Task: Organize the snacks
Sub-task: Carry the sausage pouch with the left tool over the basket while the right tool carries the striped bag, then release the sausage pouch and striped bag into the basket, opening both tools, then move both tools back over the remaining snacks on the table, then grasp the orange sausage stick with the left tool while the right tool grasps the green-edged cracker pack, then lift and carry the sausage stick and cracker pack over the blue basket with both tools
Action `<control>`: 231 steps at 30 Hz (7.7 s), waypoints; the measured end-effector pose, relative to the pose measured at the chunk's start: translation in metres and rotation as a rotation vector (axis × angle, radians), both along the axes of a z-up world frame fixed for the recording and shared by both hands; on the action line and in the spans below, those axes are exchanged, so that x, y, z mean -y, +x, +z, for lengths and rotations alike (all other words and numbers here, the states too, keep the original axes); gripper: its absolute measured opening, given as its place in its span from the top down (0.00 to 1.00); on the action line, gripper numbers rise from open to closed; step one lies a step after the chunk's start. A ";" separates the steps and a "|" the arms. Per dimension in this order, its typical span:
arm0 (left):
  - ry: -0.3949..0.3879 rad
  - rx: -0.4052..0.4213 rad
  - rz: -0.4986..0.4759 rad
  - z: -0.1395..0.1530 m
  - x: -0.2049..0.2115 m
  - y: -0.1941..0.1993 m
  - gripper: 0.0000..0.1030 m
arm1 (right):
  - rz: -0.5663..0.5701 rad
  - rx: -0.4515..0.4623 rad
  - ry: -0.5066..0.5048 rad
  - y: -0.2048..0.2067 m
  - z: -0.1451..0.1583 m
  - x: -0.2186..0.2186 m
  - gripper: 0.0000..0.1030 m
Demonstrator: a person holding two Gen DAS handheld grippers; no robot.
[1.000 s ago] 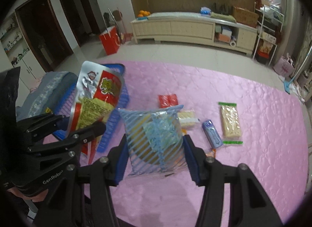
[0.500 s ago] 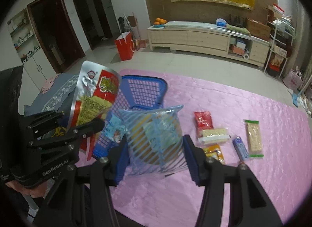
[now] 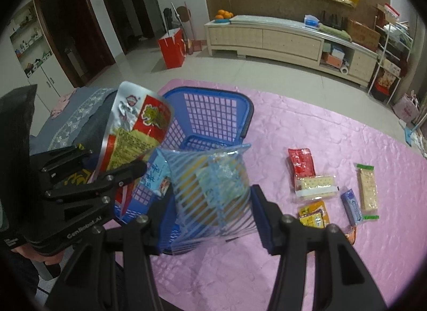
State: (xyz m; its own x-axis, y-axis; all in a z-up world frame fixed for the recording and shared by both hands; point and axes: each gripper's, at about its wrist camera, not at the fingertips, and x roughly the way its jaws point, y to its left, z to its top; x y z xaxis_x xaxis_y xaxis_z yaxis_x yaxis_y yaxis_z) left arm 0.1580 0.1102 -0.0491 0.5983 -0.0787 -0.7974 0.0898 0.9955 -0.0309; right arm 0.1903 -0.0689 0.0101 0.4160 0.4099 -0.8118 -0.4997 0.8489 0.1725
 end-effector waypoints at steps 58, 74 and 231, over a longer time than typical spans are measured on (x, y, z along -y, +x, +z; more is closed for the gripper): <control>-0.049 -0.060 0.221 -0.005 -0.087 0.069 0.26 | 0.061 0.010 -0.075 0.106 -0.021 -0.086 0.19; -0.038 0.011 0.156 0.039 -0.037 0.015 0.24 | 0.013 0.030 -0.054 0.041 0.032 -0.020 0.19; -0.046 -0.043 -0.037 -0.010 0.215 0.057 0.86 | -0.207 -0.071 -0.139 0.047 -0.009 0.178 0.43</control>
State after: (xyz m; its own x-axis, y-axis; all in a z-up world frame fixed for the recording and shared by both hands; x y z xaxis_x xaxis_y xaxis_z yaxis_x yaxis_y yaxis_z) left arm 0.2146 -0.1044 -0.0596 0.5595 -0.1378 -0.8173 0.1245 0.9889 -0.0815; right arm 0.2369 -0.2474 0.0007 0.4194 0.2040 -0.8846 -0.3038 0.9498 0.0751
